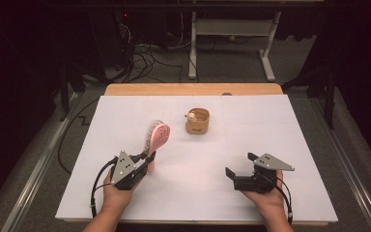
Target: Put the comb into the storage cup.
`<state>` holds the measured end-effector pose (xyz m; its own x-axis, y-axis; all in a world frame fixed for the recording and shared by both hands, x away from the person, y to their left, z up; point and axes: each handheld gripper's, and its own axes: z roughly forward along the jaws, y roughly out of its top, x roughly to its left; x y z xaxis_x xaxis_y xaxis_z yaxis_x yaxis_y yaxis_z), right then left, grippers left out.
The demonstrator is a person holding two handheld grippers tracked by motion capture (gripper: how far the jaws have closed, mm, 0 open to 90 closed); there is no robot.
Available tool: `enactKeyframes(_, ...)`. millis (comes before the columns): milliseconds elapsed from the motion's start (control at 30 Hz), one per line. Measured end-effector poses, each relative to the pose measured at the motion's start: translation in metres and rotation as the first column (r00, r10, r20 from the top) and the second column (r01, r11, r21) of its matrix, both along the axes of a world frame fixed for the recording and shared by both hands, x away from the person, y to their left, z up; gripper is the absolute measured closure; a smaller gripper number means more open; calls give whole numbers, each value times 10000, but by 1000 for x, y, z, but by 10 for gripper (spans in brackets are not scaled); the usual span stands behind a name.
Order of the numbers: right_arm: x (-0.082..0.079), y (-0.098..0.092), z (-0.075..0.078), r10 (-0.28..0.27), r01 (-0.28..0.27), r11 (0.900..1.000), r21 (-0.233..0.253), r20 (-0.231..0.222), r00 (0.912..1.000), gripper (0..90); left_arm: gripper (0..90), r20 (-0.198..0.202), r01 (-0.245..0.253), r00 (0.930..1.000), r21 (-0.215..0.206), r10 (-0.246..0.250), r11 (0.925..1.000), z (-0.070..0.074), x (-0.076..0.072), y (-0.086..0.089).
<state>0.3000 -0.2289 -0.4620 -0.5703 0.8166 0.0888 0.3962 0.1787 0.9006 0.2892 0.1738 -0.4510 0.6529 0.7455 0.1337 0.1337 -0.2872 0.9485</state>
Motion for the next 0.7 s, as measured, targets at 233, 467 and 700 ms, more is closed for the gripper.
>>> enactKeyframes(233, -1, 4, 0, 36, -42, 9998, 172, 336, 9994, 3, 806, 45, 82, 10000, -3, -82, 10000, 1, -2, -3)
enactKeyframes(467, 1, 11, 0, 329, -348, 9984, 455, 403, 9986, 3, 806, 173, 178, 9997, 290, -183, 9994, 2, -4, -8)
enactKeyframes(700, 4, 24, 1, 633, -654, 9971, 382, 525, 9966, 4, 806, 272, 345, 9990, 551, -361, 9979, 2, -7, -16)
